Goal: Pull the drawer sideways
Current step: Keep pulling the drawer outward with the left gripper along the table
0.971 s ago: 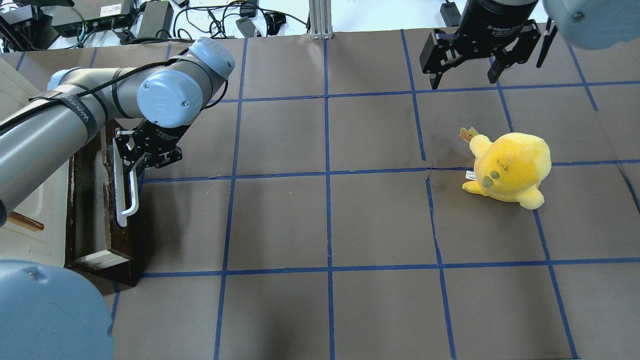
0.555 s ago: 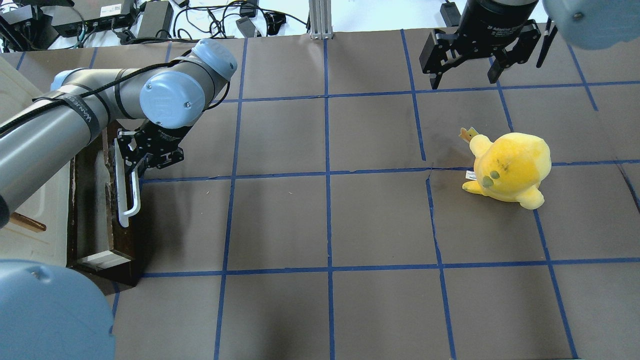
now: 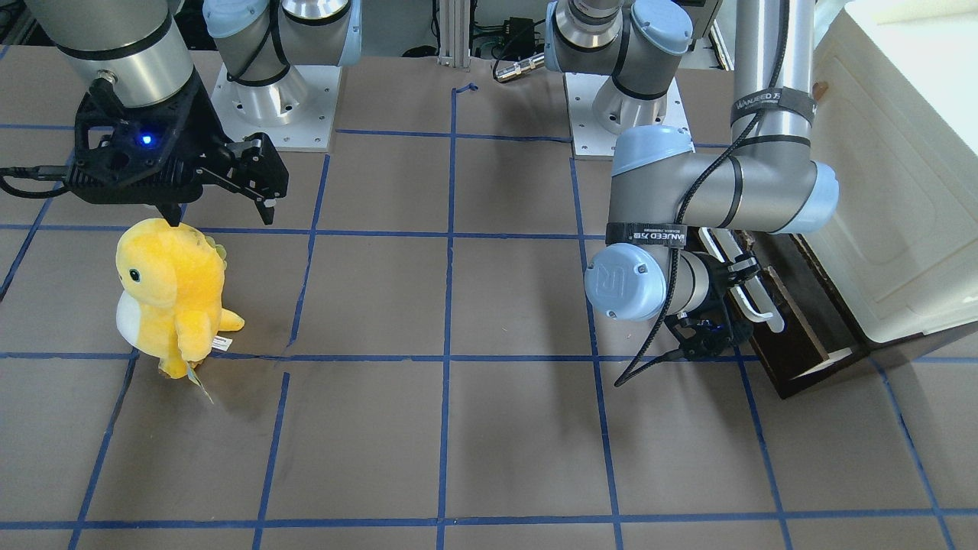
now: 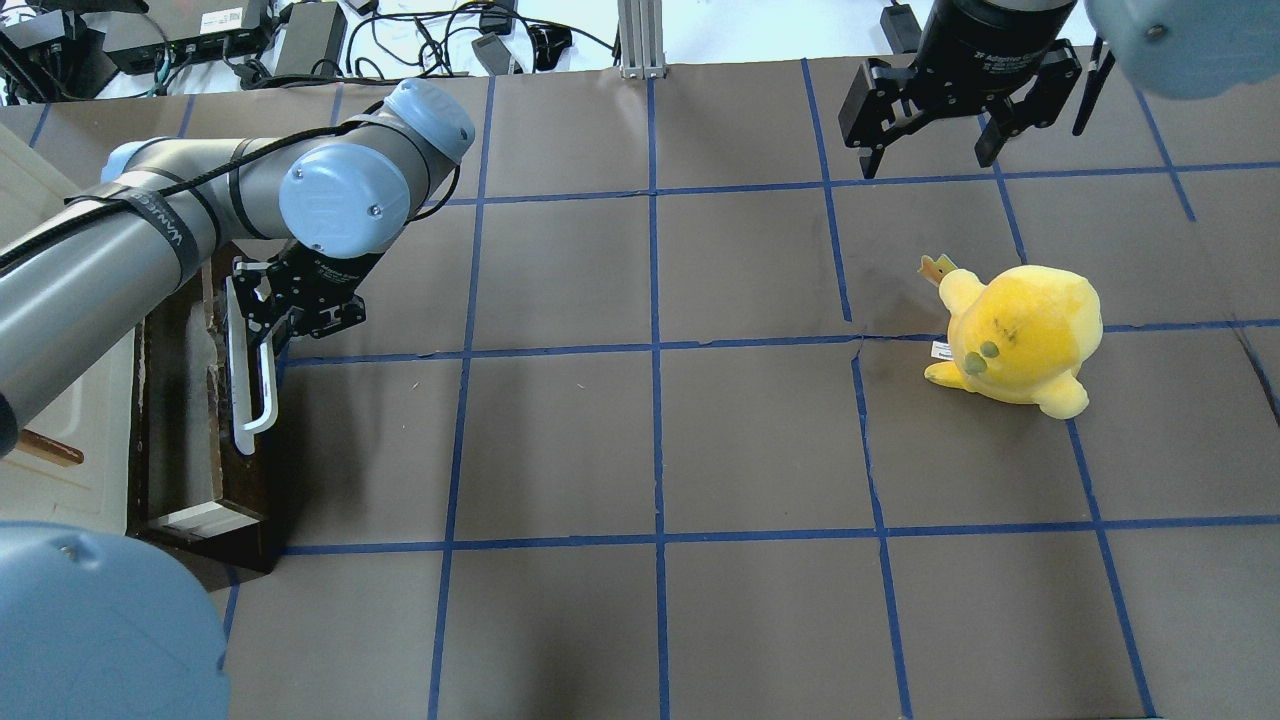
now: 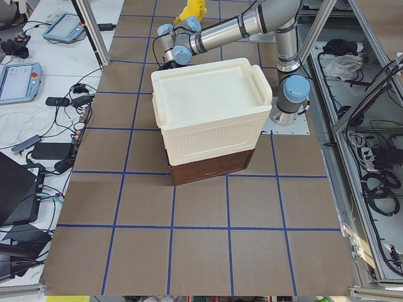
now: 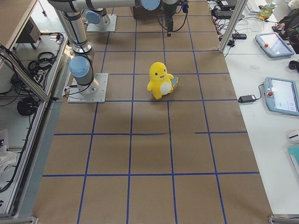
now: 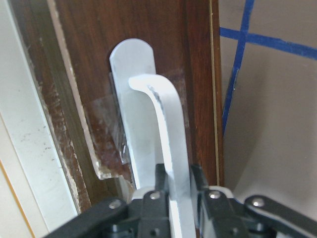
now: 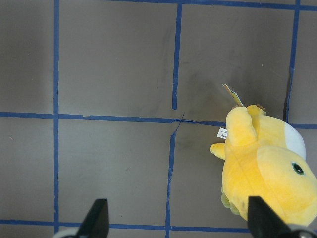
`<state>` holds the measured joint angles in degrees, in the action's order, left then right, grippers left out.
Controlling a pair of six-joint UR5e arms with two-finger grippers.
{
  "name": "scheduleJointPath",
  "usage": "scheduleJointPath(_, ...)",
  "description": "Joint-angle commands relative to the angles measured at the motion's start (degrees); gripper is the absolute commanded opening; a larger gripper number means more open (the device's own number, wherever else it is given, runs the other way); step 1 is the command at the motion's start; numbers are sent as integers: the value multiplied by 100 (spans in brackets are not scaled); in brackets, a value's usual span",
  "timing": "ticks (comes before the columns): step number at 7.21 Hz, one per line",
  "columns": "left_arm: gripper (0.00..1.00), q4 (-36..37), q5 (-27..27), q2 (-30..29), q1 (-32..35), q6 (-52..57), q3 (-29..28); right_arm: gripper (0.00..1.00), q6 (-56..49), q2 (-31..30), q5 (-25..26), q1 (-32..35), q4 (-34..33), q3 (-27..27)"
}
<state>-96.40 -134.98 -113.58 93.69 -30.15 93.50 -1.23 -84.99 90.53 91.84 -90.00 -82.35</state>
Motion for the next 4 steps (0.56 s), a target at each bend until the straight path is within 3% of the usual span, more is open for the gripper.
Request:
scheduleJointPath(1, 0, -1, -2, -6, 0, 18, 27, 100, 0, 0, 9, 0, 0, 0)
scheduleJointPath(4, 0, -1, -2, -41, 0, 18, 19, 100, 0, 0, 9, 0, 0, 0)
